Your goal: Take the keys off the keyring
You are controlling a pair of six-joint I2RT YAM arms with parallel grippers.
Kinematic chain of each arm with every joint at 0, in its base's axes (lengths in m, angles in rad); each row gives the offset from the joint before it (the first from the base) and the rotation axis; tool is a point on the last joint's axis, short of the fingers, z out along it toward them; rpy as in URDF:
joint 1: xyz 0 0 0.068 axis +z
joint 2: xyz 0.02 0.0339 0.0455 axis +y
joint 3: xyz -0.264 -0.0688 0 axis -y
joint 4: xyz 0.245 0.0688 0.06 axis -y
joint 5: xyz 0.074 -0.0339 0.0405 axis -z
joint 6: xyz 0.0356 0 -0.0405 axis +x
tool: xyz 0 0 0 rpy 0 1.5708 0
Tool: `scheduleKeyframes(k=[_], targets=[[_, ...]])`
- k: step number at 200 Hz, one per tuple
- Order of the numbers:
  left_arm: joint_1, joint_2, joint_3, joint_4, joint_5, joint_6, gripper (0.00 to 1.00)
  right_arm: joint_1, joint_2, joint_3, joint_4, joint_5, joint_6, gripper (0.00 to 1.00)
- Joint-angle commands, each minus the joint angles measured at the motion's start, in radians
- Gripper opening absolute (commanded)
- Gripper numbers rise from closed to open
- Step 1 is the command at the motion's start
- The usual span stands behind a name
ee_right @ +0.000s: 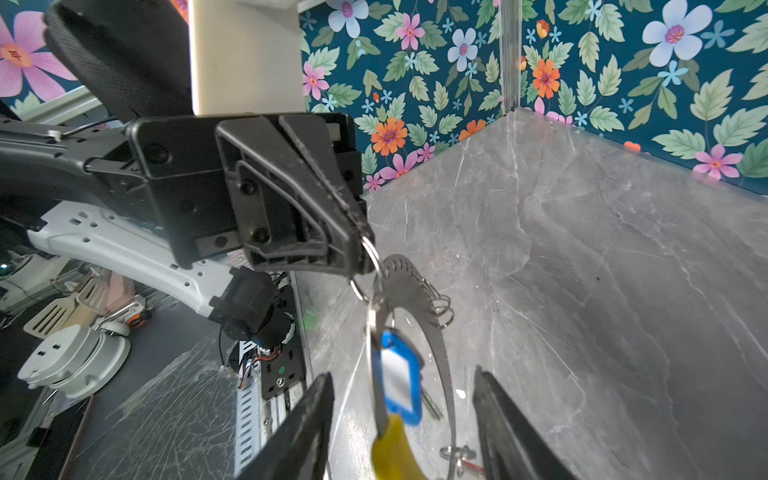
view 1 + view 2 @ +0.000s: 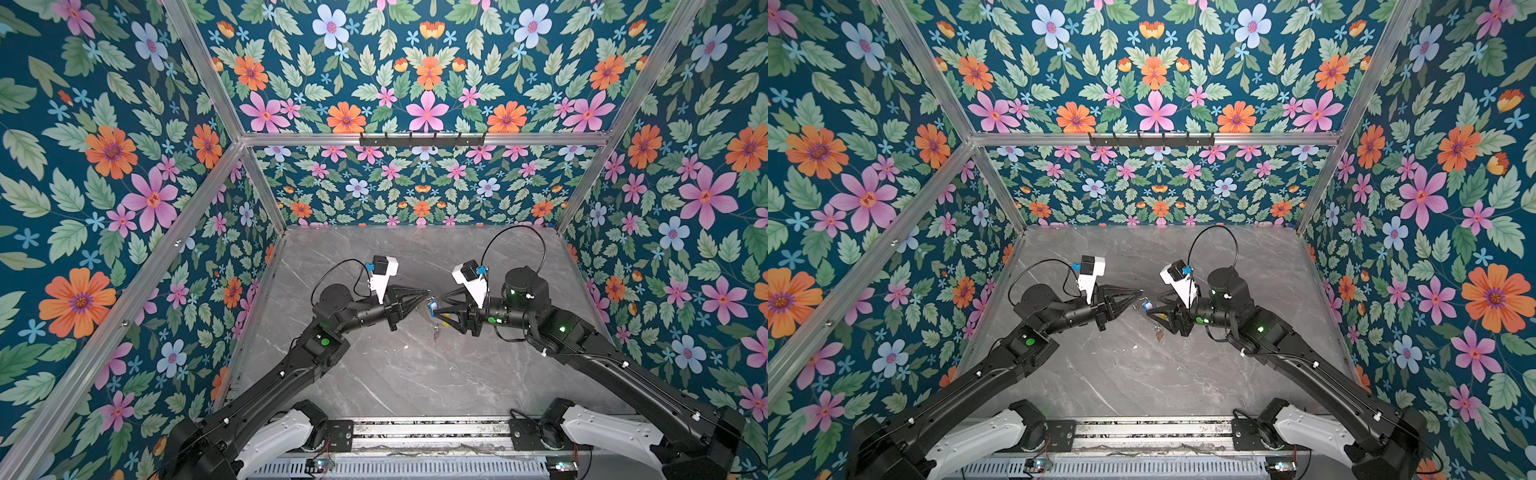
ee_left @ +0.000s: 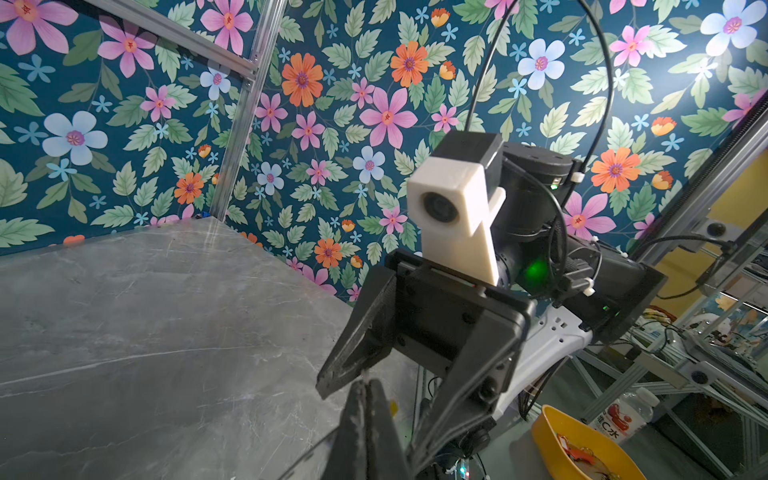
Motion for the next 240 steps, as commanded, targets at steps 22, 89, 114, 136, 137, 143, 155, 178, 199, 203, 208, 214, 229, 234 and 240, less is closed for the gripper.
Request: scheduleKeyframes(k=[22,89,114,136,137,143,155,178,199,203,208,214,229,234,240], targets=[[-0.002,-0.013,-0.004,0.068,-0.039,-0.001,0.00,0.002,0.016,0.009,0.029,0.043,-0.025,0.36],[-0.008,-0.013,0.000,0.056,-0.077,0.000,0.00,0.027,0.028,0.036,0.022,0.073,-0.048,0.16],[-0.012,-0.008,0.015,0.023,-0.091,0.001,0.00,0.046,0.042,0.058,-0.002,0.100,-0.057,0.08],[-0.016,-0.009,0.017,0.011,-0.104,0.001,0.00,0.071,0.052,0.071,-0.018,0.138,-0.072,0.01],[-0.016,-0.010,0.017,0.010,-0.105,0.001,0.00,0.072,0.053,0.071,-0.017,0.139,-0.073,0.00],[-0.016,-0.012,0.018,0.004,-0.110,0.003,0.00,0.075,0.053,0.072,-0.020,0.144,-0.074,0.00],[-0.016,-0.014,0.018,-0.009,-0.119,0.006,0.00,0.078,0.053,0.074,-0.018,0.153,-0.074,0.00],[-0.022,-0.017,0.033,-0.054,-0.141,0.018,0.00,0.088,0.053,0.082,-0.025,0.179,-0.080,0.00],[-0.029,-0.019,0.044,-0.097,-0.163,0.033,0.00,0.106,0.050,0.090,-0.036,0.207,-0.095,0.00],[-0.031,-0.021,0.047,-0.104,-0.170,0.036,0.00,0.108,0.050,0.093,-0.037,0.208,-0.097,0.00],[-0.032,-0.023,0.047,-0.110,-0.176,0.039,0.00,0.111,0.050,0.095,-0.040,0.209,-0.098,0.00],[-0.035,-0.025,0.047,-0.114,-0.186,0.043,0.00,0.118,0.050,0.097,-0.042,0.221,-0.101,0.00],[-0.042,-0.029,0.047,-0.127,-0.202,0.053,0.00,0.139,0.047,0.099,-0.046,0.263,-0.112,0.00],[-0.044,-0.028,0.046,-0.129,-0.206,0.056,0.00,0.143,0.046,0.101,-0.046,0.274,-0.114,0.00],[-0.047,-0.028,0.047,-0.130,-0.211,0.059,0.00,0.145,0.046,0.104,-0.048,0.273,-0.113,0.00]])
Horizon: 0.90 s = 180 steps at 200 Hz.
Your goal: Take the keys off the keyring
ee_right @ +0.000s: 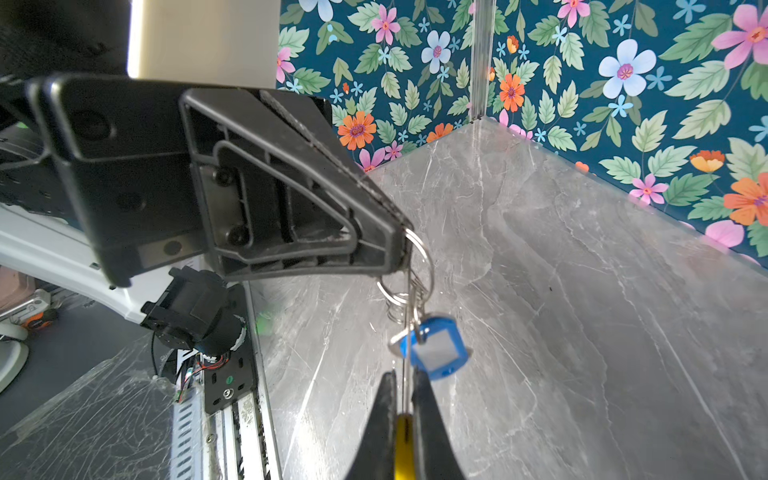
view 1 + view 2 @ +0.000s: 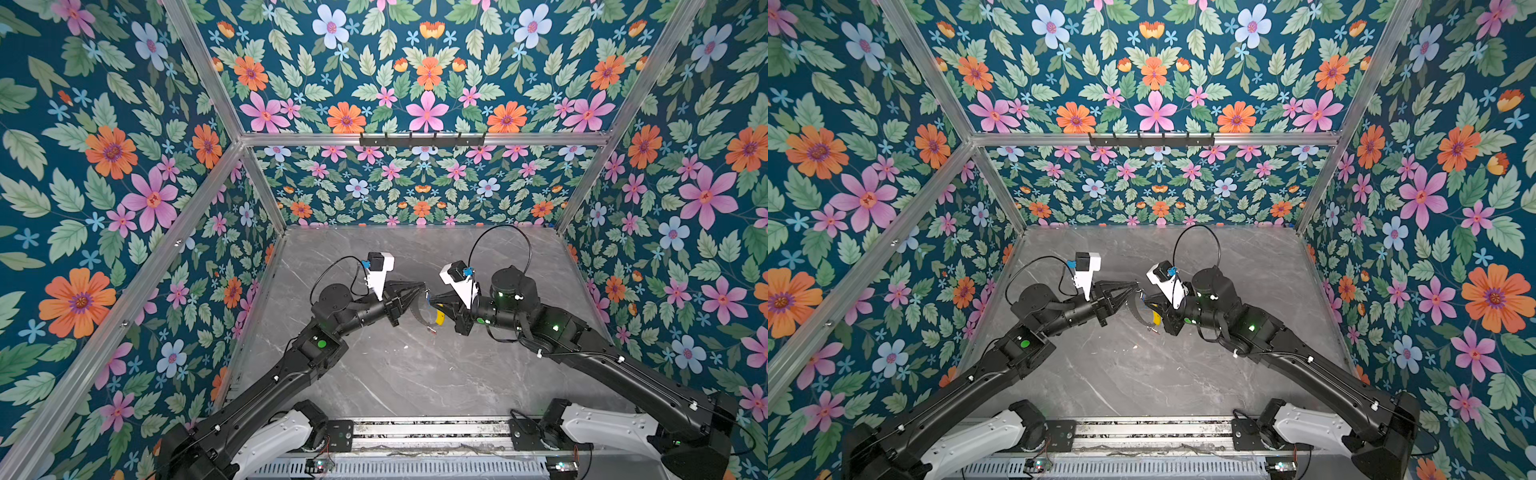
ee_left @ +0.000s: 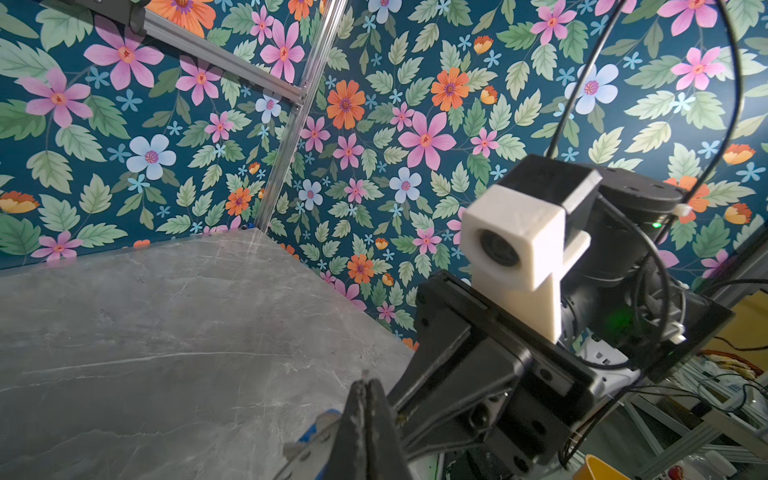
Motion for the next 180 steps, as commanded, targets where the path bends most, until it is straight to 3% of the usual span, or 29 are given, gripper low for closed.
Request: scheduleKeyframes(k=[1,61,95,180], targets=[[-0.008,-0.002,0.006,-0.019,-0.041,0.030,0.00,0.018,-0.007,0.012,0.013,0.032,-0.029,0.00],[-0.053,0.007,0.049,-0.118,-0.154,0.125,0.00,0.054,-0.015,0.037,-0.034,0.067,-0.037,0.00],[-0.067,0.030,0.087,-0.156,-0.151,0.148,0.00,0.064,-0.034,0.032,-0.041,0.116,-0.044,0.00],[-0.086,0.032,0.097,-0.149,-0.214,0.193,0.00,0.064,-0.029,0.051,-0.083,0.004,-0.045,0.00]])
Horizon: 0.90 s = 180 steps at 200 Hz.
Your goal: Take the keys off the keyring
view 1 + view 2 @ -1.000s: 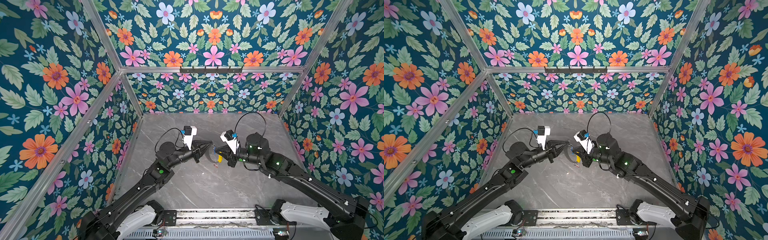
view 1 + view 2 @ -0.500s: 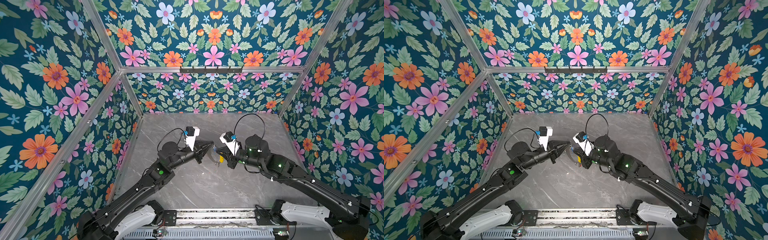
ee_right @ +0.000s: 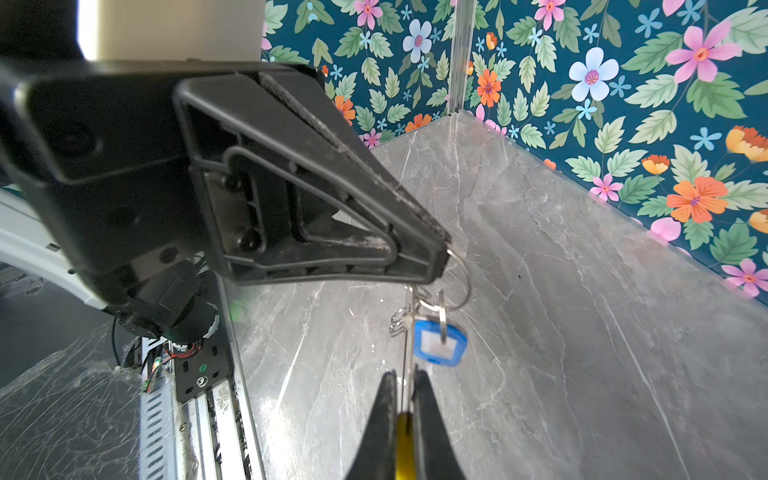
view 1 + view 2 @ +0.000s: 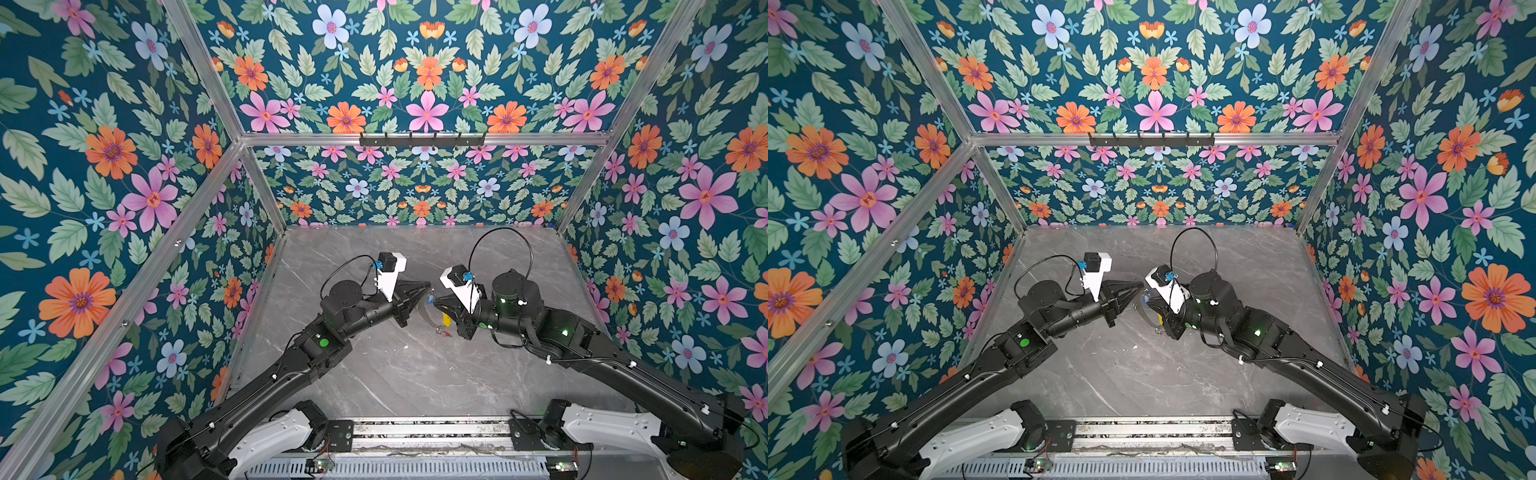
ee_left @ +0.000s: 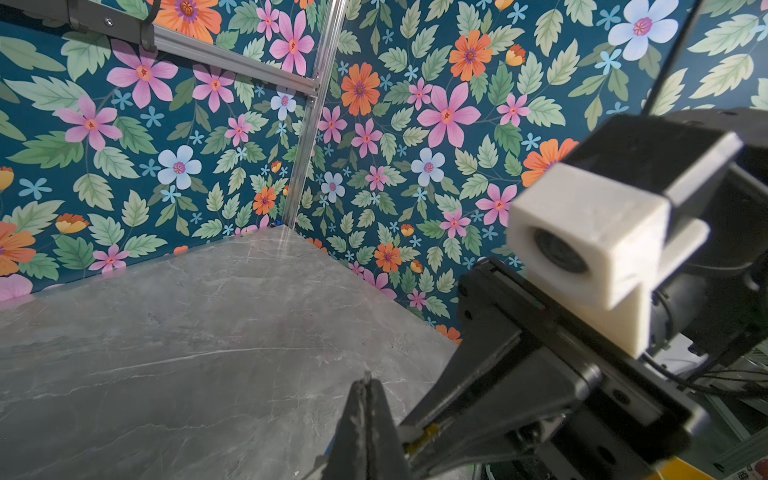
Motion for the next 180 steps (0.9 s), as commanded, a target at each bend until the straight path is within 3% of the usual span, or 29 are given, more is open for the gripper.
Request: scheduleKeyframes(k=[1,36,54,76,105,142,165,180], targets=[[-0.004,0.006,0.001,0.007,-0.075,0.038,0.00,0.004,-0.005,-0.001,0.029,-0.119,-0.002,0.00],[-0.005,-0.026,-0.124,0.281,-0.005,0.026,0.00,0.004,0.012,-0.004,0.059,-0.155,0.003,0.00],[-0.005,-0.050,-0.202,0.450,0.008,0.011,0.00,0.005,-0.017,-0.019,0.078,-0.139,-0.007,0.16],[-0.005,-0.034,-0.213,0.529,0.031,0.013,0.00,0.005,-0.053,-0.023,0.070,-0.119,-0.019,0.41],[-0.005,-0.020,-0.243,0.629,0.028,0.017,0.00,-0.010,-0.123,-0.066,0.129,-0.078,0.010,0.48],[-0.004,-0.020,-0.301,0.778,0.043,0.022,0.00,-0.330,-0.134,-0.108,0.324,-0.556,0.239,0.49],[-0.001,-0.003,-0.289,0.799,0.088,0.017,0.00,-0.349,-0.092,-0.080,0.371,-0.710,0.258,0.50],[0.001,0.027,-0.280,0.853,0.137,-0.014,0.00,-0.349,-0.058,-0.058,0.405,-0.730,0.299,0.50]])
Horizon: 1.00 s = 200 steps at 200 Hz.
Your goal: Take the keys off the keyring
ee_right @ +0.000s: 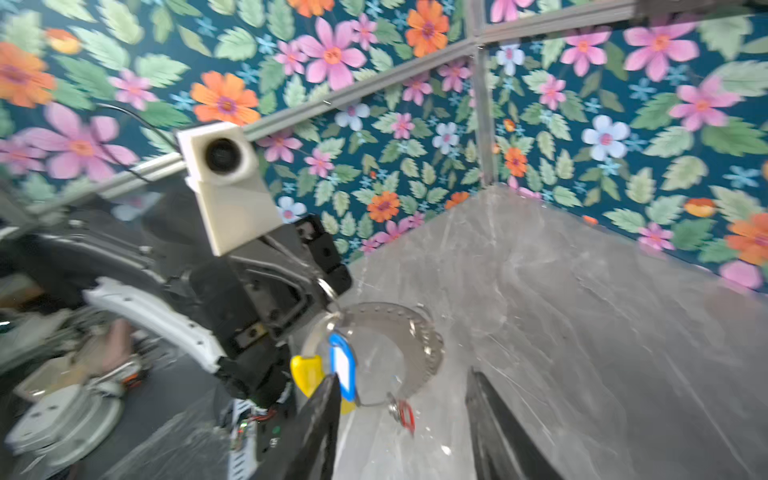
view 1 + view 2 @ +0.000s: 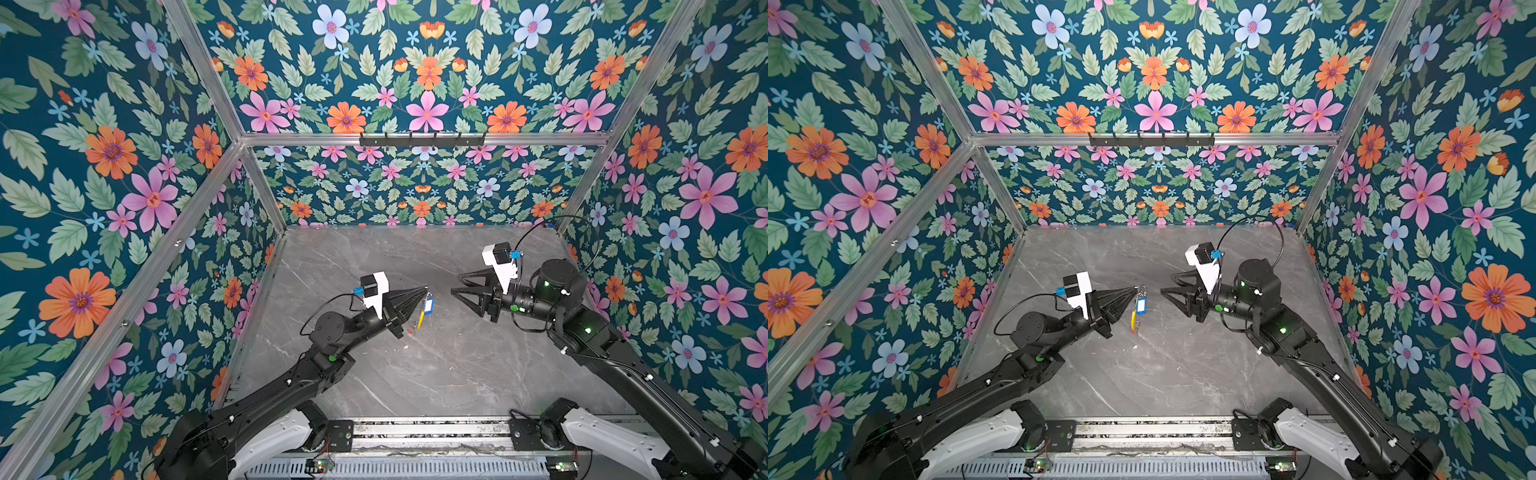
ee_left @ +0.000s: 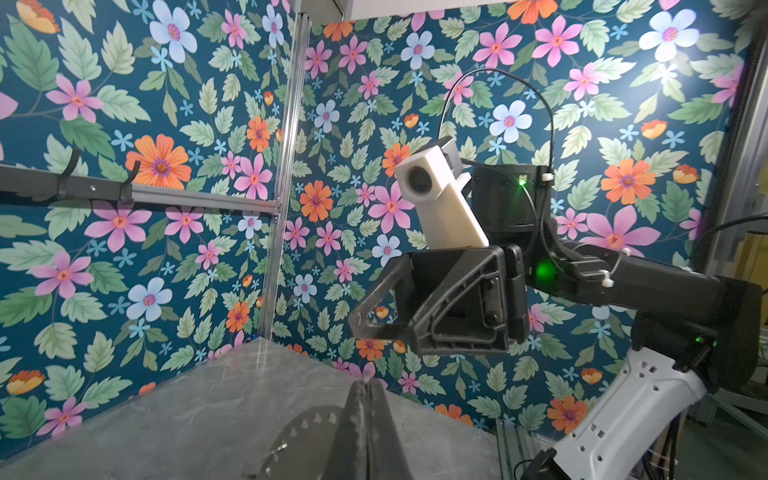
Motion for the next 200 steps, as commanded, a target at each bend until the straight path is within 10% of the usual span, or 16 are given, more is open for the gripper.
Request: scheduleKeyframes(k=[1,200], targets=[[0.003,0.031,0.014,0.147,0.086,-0.028,0.00,-0.006,0.038,0.027,0.131,-0.187,0.096,0.50],[0.045,0.171,0.005,0.485,0.255,-0.271,0.00,0.030,0.138,0.036,0.280,-0.364,0.253,0.19]])
